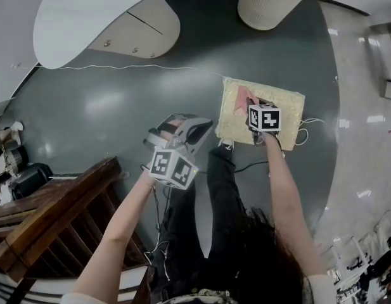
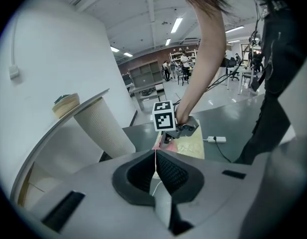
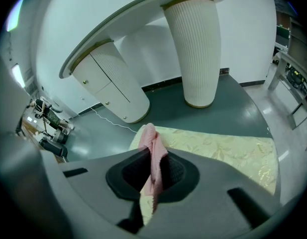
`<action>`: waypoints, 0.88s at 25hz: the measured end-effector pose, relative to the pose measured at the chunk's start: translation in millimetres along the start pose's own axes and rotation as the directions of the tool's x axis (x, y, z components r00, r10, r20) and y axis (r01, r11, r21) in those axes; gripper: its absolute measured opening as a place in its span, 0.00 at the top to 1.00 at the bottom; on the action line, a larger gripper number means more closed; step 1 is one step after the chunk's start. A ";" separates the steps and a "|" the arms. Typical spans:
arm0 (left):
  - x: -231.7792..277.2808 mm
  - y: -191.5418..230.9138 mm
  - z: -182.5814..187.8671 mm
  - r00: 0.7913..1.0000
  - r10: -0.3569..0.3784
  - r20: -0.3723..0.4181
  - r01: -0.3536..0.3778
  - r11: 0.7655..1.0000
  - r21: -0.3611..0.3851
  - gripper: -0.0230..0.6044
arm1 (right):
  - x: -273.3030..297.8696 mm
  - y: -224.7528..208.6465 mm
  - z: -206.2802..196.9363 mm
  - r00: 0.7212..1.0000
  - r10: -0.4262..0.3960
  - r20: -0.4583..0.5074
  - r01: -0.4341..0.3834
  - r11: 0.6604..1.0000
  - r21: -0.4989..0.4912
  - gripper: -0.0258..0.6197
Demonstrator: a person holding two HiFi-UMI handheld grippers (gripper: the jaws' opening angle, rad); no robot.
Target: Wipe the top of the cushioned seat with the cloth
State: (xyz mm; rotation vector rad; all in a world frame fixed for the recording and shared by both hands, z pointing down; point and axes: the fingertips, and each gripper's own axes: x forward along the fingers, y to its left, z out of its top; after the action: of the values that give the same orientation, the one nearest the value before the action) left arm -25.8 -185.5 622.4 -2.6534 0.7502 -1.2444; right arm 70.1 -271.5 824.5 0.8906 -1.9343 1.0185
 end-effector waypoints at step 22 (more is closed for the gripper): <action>52.5 -39.2 63.3 0.985 -0.162 0.066 0.155 0.983 0.093 0.95 | -114.3 -205.2 -70.4 0.950 -0.309 -0.054 0.313 0.936 0.161 0.95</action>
State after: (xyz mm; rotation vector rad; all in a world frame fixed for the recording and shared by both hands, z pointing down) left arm 65.1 -183.0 629.0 -2.7147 0.4700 -1.1781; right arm 315.3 -274.5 824.0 1.2276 -1.6336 1.0059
